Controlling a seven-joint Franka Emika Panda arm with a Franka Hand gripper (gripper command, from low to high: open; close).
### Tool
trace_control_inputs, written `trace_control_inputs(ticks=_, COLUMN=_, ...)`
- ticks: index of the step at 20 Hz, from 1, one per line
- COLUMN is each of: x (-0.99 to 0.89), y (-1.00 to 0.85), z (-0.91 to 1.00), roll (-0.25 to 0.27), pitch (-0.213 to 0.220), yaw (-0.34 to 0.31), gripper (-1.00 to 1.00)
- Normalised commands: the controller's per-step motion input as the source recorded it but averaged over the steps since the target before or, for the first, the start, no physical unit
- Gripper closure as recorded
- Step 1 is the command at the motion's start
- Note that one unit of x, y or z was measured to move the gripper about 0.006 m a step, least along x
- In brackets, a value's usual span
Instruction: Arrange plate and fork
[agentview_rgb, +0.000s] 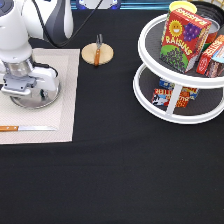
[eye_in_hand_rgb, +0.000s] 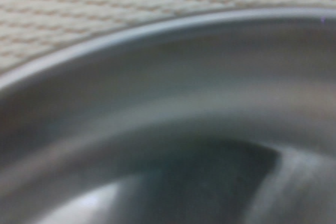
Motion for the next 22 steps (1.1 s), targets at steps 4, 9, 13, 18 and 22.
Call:
trace_control_inputs(ticks=4, x=-0.28, y=-0.79, z=0.0, roll=0.164, pitch=0.071, yaw=0.0, gripper=-1.0)
trace_control_inputs(ticks=9, x=-0.21, y=-0.52, z=0.05, roll=0.114, pitch=0.052, yaw=-0.001, gripper=-1.0)
trace_control_inputs(ticks=13, x=-0.17, y=0.03, z=0.34, roll=0.006, pitch=-0.005, yaw=-0.028, gripper=-1.0)
trace_control_inputs(ticks=18, x=-0.26, y=0.31, z=0.53, roll=-0.015, pitch=-0.023, yaw=-0.02, gripper=-1.0)
trace_control_inputs(ticks=22, x=-0.23, y=0.51, z=0.59, roll=-0.027, pitch=-0.025, yaw=0.001, gripper=-1.0)
